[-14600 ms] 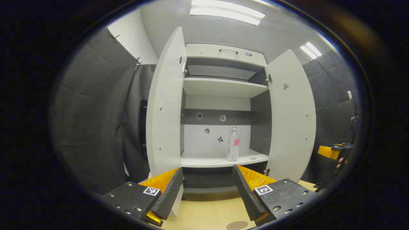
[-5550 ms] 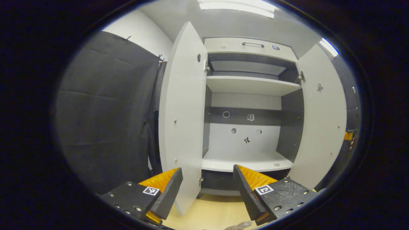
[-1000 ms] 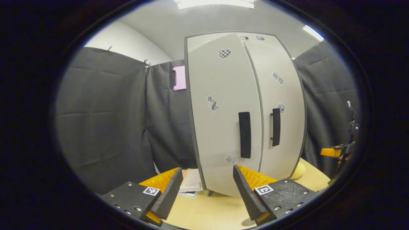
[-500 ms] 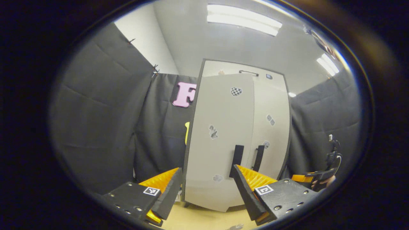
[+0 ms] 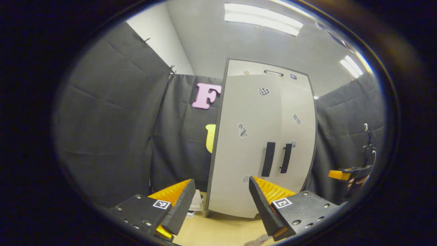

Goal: Grasp the bottle in the cabinet with the left hand and place it on the coaster, then close the right door with the right hand and the left door with the left hand.

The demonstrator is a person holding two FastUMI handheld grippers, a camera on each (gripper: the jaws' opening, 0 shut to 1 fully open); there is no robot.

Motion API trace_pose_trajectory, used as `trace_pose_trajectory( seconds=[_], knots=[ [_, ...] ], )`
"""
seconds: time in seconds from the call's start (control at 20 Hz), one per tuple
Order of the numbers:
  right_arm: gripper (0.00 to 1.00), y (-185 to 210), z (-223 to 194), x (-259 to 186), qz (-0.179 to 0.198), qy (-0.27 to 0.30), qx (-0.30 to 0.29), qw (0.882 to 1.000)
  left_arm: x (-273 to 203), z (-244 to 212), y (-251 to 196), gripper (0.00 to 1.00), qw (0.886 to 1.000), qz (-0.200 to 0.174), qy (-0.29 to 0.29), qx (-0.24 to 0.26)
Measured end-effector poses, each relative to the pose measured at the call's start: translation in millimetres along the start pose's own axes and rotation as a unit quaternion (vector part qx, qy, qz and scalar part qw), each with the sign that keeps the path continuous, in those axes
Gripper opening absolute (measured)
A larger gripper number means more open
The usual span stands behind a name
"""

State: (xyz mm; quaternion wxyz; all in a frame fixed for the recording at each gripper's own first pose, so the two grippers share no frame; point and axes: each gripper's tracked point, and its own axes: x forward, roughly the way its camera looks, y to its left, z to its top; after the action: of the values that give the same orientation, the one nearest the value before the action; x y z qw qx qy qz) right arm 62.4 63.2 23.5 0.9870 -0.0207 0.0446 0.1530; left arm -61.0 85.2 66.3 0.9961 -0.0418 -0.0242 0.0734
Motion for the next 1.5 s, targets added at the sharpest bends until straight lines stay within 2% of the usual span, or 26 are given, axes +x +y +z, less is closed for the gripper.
trace_pose_trajectory(
  seconds=[0.1,0.15,0.2,0.25,0.3,0.35,0.4,0.55,0.6,0.65,0.9,1.15,1.2,1.5],
  knots=[
    [0.98,1.2,-2.1,-10.3,-0.011,-0.009,-0.003,1.0,-6.4,-4.3,4.6,0.92,1.0,-0.005,0.001,0.021],
    [0.98,3.3,-4.3,-14.0,-0.013,-0.011,0.0,1.0,-9.5,-8.5,8.9,0.98,0.999,-0.005,0.003,0.036],
    [0.98,5.0,-5.3,-17.7,-0.014,-0.013,0.002,1.0,-10.8,-11.1,11.4,0.86,0.999,-0.005,0.004,0.048],
    [0.98,5.1,-5.2,-21.3,-0.016,-0.015,0.003,1.0,-10.8,-14.7,10.6,0.98,0.999,-0.007,0.004,0.052],
    [0.98,4.1,-4.2,-24.8,-0.019,-0.018,0.003,1.0,-10.0,-18.7,7.6,0.98,0.999,-0.012,0.006,0.05],
    [0.98,3.0,-3.8,-28.5,-0.022,-0.019,0.002,1.0,-7.6,-23.3,3.7,0.92,0.999,-0.018,0.01,0.044],
    [0.98,0.0,-2.7,-32.5,-0.027,-0.021,-0.001,0.999,-5.2,-25.6,-0.2,0.99,0.999,-0.022,0.012,0.038],
    [0.98,-12.8,0.1,-41.9,-0.049,-0.032,-0.004,0.998,0.1,-23.7,-7.9,0.98,0.998,-0.036,0.007,0.047],
    [0.98,-15.8,0.3,-43.3,-0.056,-0.033,0.0,0.998,1.9,-23.5,-8.6,0.92,0.998,-0.037,0.006,0.056],
    [0.98,-17.4,-0.3,-44.1,-0.059,-0.033,0.005,0.998,3.1,-23.6,-8.5,0.99,0.997,-0.037,0.006,0.063],
    [0.98,-27.7,2.6,-51.3,-0.075,-0.039,0.003,0.996,8.7,-34.8,-15.0,0.99,0.997,-0.044,0.014,0.062],
    [0.98,-30.6,-1.5,-54.4,-0.079,-0.038,0.008,0.996,5.4,-41.9,-14.7,0.99,0.997,-0.04,0.026,0.058],
    [0.98,-29.8,-2.1,-54.4,-0.079,-0.036,0.01,0.996,3.4,-42.4,-11.5,0.92,0.997,-0.036,0.028,0.062],
    [0.98,-24.6,-4.0,-52.8,-0.071,-0.034,0.008,0.997,-0.4,-42.3,-6.8,0.92,0.997,-0.025,0.022,0.062]
  ],
)
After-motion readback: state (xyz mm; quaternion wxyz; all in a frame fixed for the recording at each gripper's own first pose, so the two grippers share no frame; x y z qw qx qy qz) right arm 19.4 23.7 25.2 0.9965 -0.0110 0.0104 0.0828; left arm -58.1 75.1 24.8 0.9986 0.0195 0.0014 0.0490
